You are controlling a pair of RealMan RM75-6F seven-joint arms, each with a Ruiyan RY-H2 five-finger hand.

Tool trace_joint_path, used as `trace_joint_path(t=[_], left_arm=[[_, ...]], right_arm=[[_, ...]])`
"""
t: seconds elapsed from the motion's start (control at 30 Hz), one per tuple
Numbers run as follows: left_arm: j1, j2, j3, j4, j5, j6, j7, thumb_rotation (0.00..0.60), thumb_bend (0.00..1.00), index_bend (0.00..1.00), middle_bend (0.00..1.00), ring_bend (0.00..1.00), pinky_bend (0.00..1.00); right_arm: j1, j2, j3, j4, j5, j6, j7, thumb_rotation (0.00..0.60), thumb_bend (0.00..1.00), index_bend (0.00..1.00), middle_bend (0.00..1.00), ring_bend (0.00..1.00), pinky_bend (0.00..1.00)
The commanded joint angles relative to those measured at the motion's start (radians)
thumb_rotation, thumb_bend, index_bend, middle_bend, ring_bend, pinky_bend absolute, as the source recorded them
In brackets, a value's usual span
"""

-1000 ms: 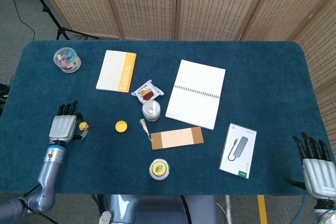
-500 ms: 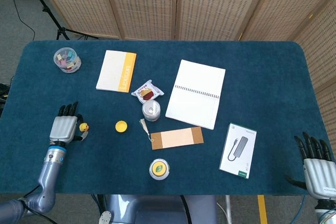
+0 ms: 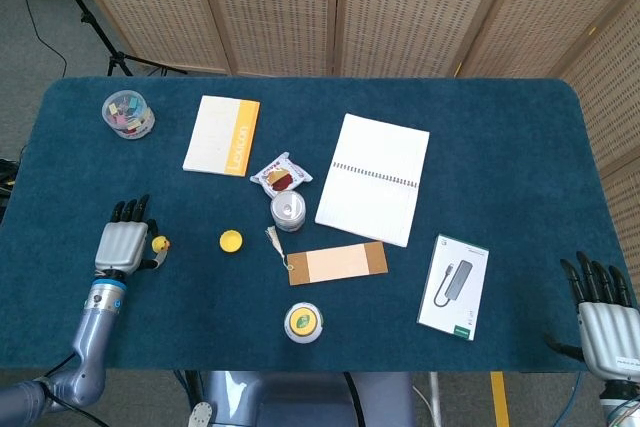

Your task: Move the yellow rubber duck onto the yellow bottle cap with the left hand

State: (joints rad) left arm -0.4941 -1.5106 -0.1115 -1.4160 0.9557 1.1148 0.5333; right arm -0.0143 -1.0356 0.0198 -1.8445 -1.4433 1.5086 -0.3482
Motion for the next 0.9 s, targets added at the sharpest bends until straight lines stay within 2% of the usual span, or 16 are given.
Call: trace_joint_path(t=[0.03, 0.9], left_arm=[[-0.001, -0.002, 0.002, 0.002, 0.001, -0.001, 0.004, 0.412, 0.31, 0.52, 0.0, 0.0, 0.0], [-0.017, 0.003, -0.039, -0.055, 0.028, 0.041, 0.006, 0.412, 0.32, 0.54, 0.0, 0.0, 0.0]], right_arm=[[0.0, 0.0, 0.001, 0.001, 0.0, 0.001, 0.002, 0.6, 0.0, 0.0, 0.0, 0.0, 0.0], [0.002, -0.004, 0.002, 0.004, 0.004, -0.005, -0.004, 0.6, 0.0, 0.0, 0.0, 0.0, 0.0]])
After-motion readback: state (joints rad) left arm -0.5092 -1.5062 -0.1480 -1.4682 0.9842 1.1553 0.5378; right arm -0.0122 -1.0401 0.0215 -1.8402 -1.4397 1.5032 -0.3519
